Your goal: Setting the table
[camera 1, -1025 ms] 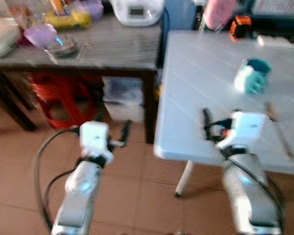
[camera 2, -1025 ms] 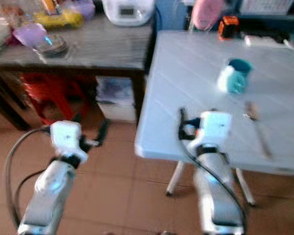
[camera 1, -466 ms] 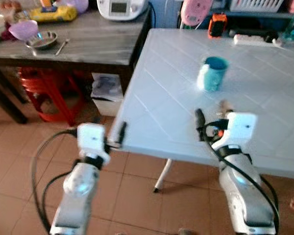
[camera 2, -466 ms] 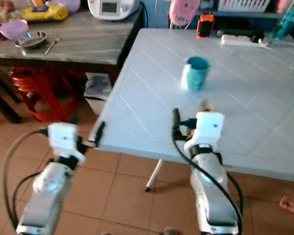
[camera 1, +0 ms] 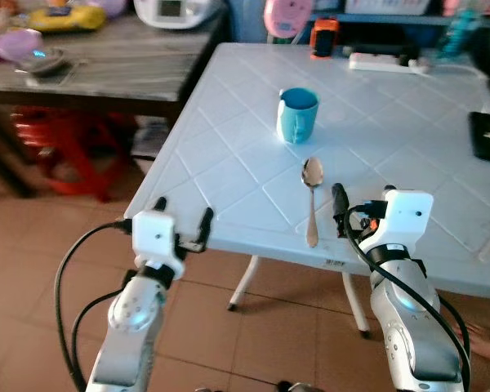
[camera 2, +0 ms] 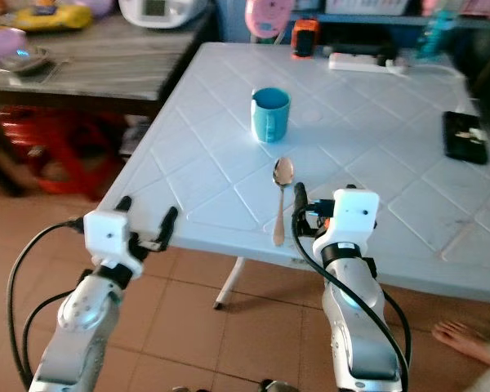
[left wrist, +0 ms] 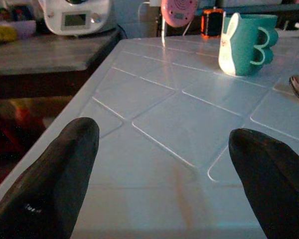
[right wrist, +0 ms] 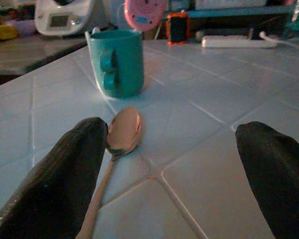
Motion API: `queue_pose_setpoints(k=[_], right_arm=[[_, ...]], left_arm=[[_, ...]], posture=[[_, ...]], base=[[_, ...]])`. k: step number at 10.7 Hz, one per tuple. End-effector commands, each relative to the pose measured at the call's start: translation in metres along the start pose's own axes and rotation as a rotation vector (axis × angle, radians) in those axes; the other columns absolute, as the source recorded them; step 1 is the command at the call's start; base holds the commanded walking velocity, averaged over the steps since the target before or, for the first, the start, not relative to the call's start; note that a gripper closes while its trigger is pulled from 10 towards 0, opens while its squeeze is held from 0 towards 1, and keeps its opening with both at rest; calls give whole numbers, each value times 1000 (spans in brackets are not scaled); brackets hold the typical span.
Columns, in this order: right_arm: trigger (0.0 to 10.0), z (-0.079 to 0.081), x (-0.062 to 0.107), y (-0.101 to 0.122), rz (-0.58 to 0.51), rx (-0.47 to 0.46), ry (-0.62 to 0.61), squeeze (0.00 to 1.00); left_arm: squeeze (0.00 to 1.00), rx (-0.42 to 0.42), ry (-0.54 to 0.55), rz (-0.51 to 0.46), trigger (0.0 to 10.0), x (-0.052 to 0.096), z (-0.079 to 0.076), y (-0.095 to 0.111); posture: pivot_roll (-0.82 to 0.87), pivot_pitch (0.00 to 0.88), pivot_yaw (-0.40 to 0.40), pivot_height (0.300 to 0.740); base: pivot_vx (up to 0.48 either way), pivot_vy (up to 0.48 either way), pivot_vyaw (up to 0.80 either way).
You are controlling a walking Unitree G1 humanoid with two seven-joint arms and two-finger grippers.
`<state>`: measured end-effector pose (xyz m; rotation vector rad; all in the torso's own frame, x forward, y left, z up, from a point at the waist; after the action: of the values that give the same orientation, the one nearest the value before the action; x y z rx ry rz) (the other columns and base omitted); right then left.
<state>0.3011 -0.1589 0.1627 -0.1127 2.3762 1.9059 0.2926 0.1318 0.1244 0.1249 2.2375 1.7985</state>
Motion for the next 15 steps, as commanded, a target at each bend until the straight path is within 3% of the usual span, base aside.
queue_pose_setpoints(k=[1, 3, 6, 8, 12, 14, 15], right_arm=[[10000, 4, 1, -4, 23, -5, 8, 0], [10000, 7, 1, -6, 35, -16, 23, 0], [10000, 18, -20, -5, 83, -8, 55, 0], [10000, 28, -27, -19, 189, -17, 74, 0], [10000, 48, -38, -21, 241, -15, 75, 0], [10000, 46, -44, -19, 262, -4, 48, 0], [5529, 39, -43, -28, 311, -13, 16, 0]], left_arm=[[0, -9, -16, -2, 10000, 5, 4, -2], [0, 3, -90, 11, 10000, 14, 0, -7], [0, 20, -173, 38, 10000, 19, -5, -13], [0, 27, -218, 59, 10000, 21, -8, -16], [0, 50, -236, 68, 10000, 23, -10, -22], [0, 56, -242, 63, 10000, 21, -12, -22], [0, 72, -260, 54, 10000, 21, -15, -21]], posture=[[-98, 159, 84, 740], [-95, 161, 84, 740], [-91, 163, 85, 740], [-87, 168, 84, 740], [-86, 168, 75, 740], [-87, 166, 72, 740], [-86, 166, 70, 740]], base=[[0, 0, 0], [0, 0, 0], [0, 0, 0], [0, 0, 0], [0, 0, 0], [0, 0, 0], [0, 0, 0]])
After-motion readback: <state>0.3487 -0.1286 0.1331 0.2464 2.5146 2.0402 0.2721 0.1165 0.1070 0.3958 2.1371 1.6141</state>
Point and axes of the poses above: a point about 5 cm out from each wrist's last joint towards the gripper, its own x axis pointing back from the gripper into the wrist, its own y axis along the axis of the wrist's last joint, z = x × y, the point moved 2 cm from there along -x, pointing out of the wrist towards the gripper, and after that the axes turned 13 degrees about x, right-handed, at the moved point
